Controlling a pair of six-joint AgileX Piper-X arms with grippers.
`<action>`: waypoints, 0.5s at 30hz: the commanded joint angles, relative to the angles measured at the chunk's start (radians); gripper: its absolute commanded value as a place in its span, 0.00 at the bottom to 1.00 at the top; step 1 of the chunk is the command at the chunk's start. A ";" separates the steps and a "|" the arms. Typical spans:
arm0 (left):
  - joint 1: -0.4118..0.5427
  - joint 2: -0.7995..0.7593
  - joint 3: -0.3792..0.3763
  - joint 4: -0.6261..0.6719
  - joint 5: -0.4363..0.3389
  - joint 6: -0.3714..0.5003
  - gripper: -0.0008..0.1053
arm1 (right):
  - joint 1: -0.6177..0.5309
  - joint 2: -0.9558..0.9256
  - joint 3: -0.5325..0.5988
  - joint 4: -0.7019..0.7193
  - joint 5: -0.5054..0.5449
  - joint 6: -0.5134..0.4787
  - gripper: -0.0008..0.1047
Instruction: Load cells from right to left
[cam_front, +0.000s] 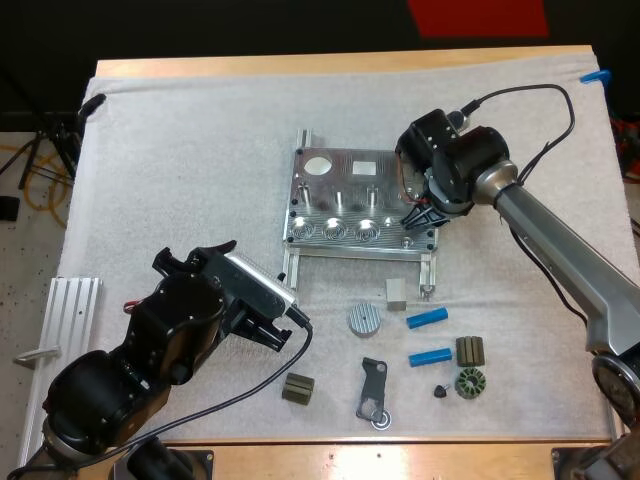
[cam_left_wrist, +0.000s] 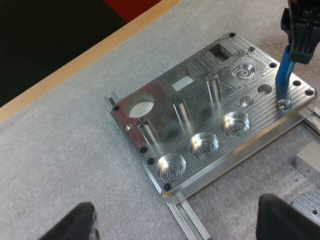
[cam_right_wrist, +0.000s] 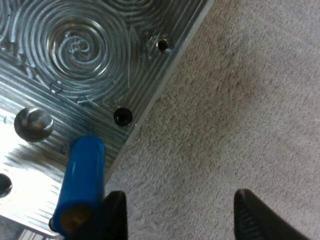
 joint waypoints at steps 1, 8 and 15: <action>-0.001 -0.004 -0.006 -0.005 -0.016 -0.011 0.62 | -0.002 -0.006 -0.007 -0.004 -0.004 0.003 0.45; -0.001 -0.004 -0.006 -0.005 -0.016 -0.011 0.62 | 0.003 -0.011 -0.071 0.108 -0.026 0.003 0.45; -0.001 -0.004 -0.006 -0.005 -0.016 -0.011 0.62 | 0.003 -0.011 -0.085 0.188 -0.099 0.042 0.45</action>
